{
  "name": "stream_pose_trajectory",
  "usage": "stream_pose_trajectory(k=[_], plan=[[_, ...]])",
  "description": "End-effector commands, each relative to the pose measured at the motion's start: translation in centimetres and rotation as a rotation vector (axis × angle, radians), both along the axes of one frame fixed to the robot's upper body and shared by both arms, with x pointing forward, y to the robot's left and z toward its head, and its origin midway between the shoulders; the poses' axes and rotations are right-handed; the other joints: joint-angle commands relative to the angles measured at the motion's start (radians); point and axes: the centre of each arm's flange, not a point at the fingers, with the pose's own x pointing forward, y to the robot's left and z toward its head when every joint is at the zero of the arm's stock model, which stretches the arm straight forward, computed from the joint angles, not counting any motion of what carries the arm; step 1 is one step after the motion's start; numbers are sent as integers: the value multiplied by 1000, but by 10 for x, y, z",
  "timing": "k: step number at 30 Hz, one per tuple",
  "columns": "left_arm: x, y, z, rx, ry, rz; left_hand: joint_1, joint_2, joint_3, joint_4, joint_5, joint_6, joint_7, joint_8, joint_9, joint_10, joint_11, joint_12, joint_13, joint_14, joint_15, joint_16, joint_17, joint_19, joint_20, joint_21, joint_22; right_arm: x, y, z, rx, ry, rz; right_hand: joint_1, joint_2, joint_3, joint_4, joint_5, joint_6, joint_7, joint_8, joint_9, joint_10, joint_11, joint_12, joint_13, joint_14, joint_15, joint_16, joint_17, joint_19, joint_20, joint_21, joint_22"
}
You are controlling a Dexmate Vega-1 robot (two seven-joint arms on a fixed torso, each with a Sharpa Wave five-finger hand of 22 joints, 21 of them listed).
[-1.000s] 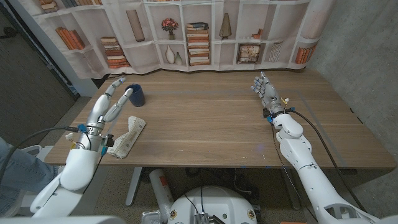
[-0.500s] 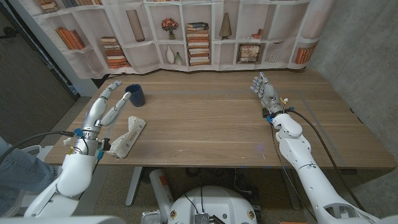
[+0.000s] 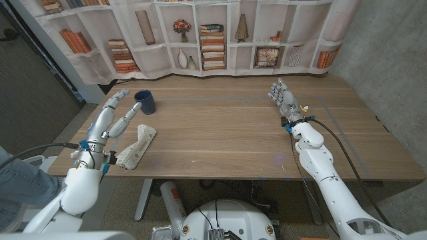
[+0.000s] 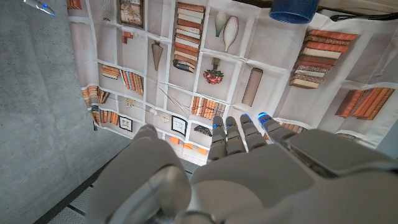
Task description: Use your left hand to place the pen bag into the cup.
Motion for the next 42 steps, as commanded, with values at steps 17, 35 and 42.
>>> stream_pose_trajectory(k=[17, 35, 42], plan=[[-15, 5, -7, 61, 25, 199, 28, 2, 6, -15, 11, 29, -3, 5, 3, 25, -1, 7, 4, 21, -6, 6, 4, 11, 6, 0, 2, 7, -2, -2, 0, 7, 11, -1, 10, 1, -5, 0, 8, 3, 1, 4, 4, 9, -5, 4, 4, 5, -3, 2, 8, -15, -8, 6], [-24, 9, -21, 91, 60, 281, 41, 0, 5, -22, 16, 44, -7, 5, 3, 37, -8, 6, 4, 34, -9, 6, 4, 19, 6, -1, 2, -1, -2, 0, 2, -16, 14, -3, 10, -1, -6, 0, 8, 2, 1, 4, 6, 8, -5, 4, 5, 4, -3, 2, 11, -15, -15, 7], [-26, 11, -24, 101, 73, 314, 45, -1, 5, -24, 17, 48, -9, 4, 3, 44, -10, 6, 4, 37, -11, 5, 4, 21, 7, -1, 2, -1, -2, -2, -5, -10, 15, -3, 10, -1, -6, 0, 8, 2, 1, 4, 6, 9, -5, 4, 5, 4, -4, 2, 12, -15, -17, 7]])
